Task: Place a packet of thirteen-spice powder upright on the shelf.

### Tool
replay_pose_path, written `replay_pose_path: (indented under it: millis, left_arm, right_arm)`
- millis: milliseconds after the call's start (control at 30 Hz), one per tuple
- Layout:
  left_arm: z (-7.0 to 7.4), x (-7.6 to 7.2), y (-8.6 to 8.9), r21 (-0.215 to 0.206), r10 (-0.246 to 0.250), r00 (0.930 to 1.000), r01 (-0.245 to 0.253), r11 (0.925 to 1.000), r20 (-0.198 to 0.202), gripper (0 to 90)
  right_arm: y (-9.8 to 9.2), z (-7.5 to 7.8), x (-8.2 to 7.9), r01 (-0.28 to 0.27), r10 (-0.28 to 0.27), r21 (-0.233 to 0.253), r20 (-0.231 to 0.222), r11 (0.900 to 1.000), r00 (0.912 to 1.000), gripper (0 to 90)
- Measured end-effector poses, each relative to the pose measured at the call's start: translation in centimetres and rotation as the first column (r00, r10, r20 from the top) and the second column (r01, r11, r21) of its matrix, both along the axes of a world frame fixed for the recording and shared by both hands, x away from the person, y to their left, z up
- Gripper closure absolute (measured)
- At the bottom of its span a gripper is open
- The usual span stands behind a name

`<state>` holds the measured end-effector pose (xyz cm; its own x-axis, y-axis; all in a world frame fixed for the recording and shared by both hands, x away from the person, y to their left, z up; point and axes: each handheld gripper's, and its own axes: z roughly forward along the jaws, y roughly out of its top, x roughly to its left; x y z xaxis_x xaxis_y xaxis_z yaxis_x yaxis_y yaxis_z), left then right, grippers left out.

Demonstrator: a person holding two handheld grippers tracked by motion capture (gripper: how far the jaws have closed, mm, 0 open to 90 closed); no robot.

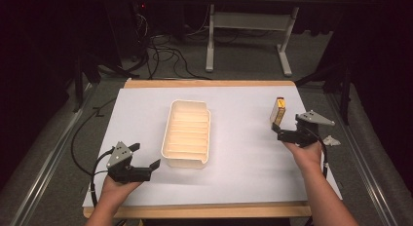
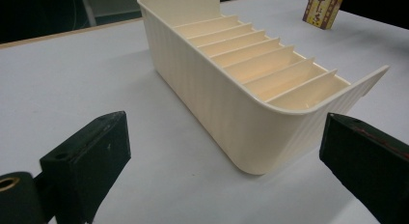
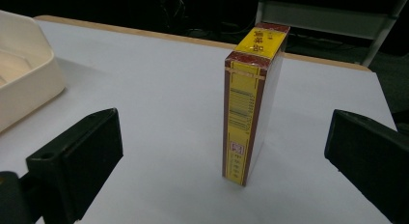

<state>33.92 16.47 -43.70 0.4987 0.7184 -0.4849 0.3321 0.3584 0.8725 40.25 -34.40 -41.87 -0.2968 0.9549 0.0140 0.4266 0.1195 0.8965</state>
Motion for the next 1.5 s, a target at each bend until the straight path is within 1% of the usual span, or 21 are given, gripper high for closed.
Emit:
replay_pose_path:
  millis: [100,167,200,300,400,433,567,700,767,833,900,1000,1067,1133,1167,1200,1233,1267,1300,1333,1500]
  left_arm:
    - [-0.1,0.0,-0.1,-0.001,-0.004,0.9999,0.004,1.0,-0.013,5.7]
    - [-0.3,-0.1,-0.4,0.018,-0.016,0.9998,0.016,0.9997,-0.012,5.8]
    - [-0.3,-0.2,-0.5,0.015,-0.015,0.9998,0.016,0.9998,-0.01,6.0]
    - [-0.2,-0.2,-0.4,0.008,-0.016,0.9999,0.016,0.9998,-0.006,6.0]
    - [-0.1,-0.2,-0.3,0.008,-0.01,1.0,0.01,0.9999,-0.002,6.0]
    - [-0.1,-0.3,-0.3,0.005,-0.009,1.0,0.009,0.9999,0.0,6.1]
    - [-0.1,-0.6,-0.2,0.007,-0.02,0.9998,0.02,0.9998,-0.004,7.1]
    - [-0.1,-0.8,-0.1,-0.01,-0.031,0.9993,0.031,0.9995,-0.02,7.8]
    - [0.1,-1.0,0.2,-0.042,-0.031,0.9993,0.03,0.9987,-0.022,8.0]
    - [0.1,-1.0,0.2,-0.035,-0.031,0.9993,0.03,0.9989,-0.019,8.2]
    - [0.0,-1.0,0.3,-0.033,-0.022,0.9996,0.022,0.9992,-0.02,8.4]
    - [0.0,-1.0,0.4,-0.039,-0.016,0.9998,0.016,0.9991,-0.014,8.7]
    - [0.0,-0.9,0.5,-0.036,-0.014,0.9998,0.014,0.9992,-0.011,9.5]
    - [0.0,-0.8,0.3,-0.036,-0.015,0.9998,0.014,0.9993,-0.013,9.7]
    - [0.0,-0.8,0.3,-0.036,-0.015,0.9998,0.014,0.9993,-0.013,9.8]
    - [-0.1,-0.7,0.3,-0.026,-0.02,0.9997,0.02,0.9995,-0.016,10.0]
    - [-0.1,-0.7,0.3,-0.026,-0.02,0.9997,0.02,0.9995,-0.016,10.0]
    - [-0.2,-0.7,0.1,-0.02,-0.023,0.9996,0.023,0.9995,-0.017,10.2]
    - [-0.2,-0.7,0.1,-0.02,-0.023,0.9996,0.023,0.9995,-0.017,10.3]
    - [-0.2,-0.8,0.1,-0.018,-0.027,0.9995,0.027,0.9995,-0.016,10.5]
    - [-0.2,-0.7,0.1,-0.022,-0.026,0.9996,0.025,0.9994,-0.012,11.2]
  right_arm:
    - [0.0,-0.1,0.5,0.007,-0.007,0.005,-0.008,1.0,0.9999,0.3]
    - [0.1,-0.4,1.3,0.025,-0.025,0.003,-0.018,1.0,0.9995,0.3]
    - [0.1,-0.5,1.6,0.028,-0.029,-0.007,-0.024,1.0,0.9993,0.3]
    - [0.1,-0.8,2.2,0.054,-0.054,0.007,-0.018,0.999,0.9984,1.9]
    - [0.1,-0.8,2.7,0.066,-0.066,0.008,-0.036,0.998,0.9972,2.0]
    - [0.1,-0.9,3.4,0.079,-0.079,-0.005,-0.037,0.997,0.9962,2.1]
    - [0.1,-1.0,4.0,0.093,-0.093,0.001,-0.038,0.996,0.995,4.5]
    - [0.2,-1.6,4.9,0.101,-0.101,-0.006,-0.068,0.995,0.9925,5.2]
    - [0.6,-1.9,5.5,0.103,-0.104,-0.015,-0.08,0.995,0.9913,6.8]
    - [0.7,-1.9,5.8,0.103,-0.104,-0.021,-0.081,0.995,0.9913,8.1]
    - [0.9,-1.9,6.1,0.118,-0.119,-0.014,-0.07,0.993,0.9905,15.6]
    - [1.0,-1.9,6.2,0.134,-0.134,-0.005,-0.058,0.991,0.9893,20.0]
    - [1.1,-1.8,6.1,0.16,-0.16,-0.006,-0.057,0.987,0.9855,29.6]
    - [1.1,-1.7,5.9,0.165,-0.164,0.0,-0.047,0.986,0.9853,34.9]
    - [1.1,-1.7,5.9,0.165,-0.164,0.0,-0.047,0.986,0.9853,34.9]
    - [1.2,-1.5,5.6,0.173,-0.173,0.003,-0.027,0.985,0.9845,41.7]
    - [1.2,-1.5,5.6,0.173,-0.173,0.003,-0.027,0.985,0.9845,41.7]
    - [1.2,-1.4,5.4,0.191,-0.191,0.005,-0.021,0.982,0.9814,45.8]
    - [1.2,-1.4,5.4,0.191,-0.191,0.005,-0.021,0.982,0.9814,45.8]
    - [1.2,-1.4,5.3,0.19,-0.189,0.013,-0.028,0.982,0.9815,49.2]
    - [1.2,-1.5,5.3,0.185,-0.185,0.003,-0.029,0.983,0.9824,55.0]
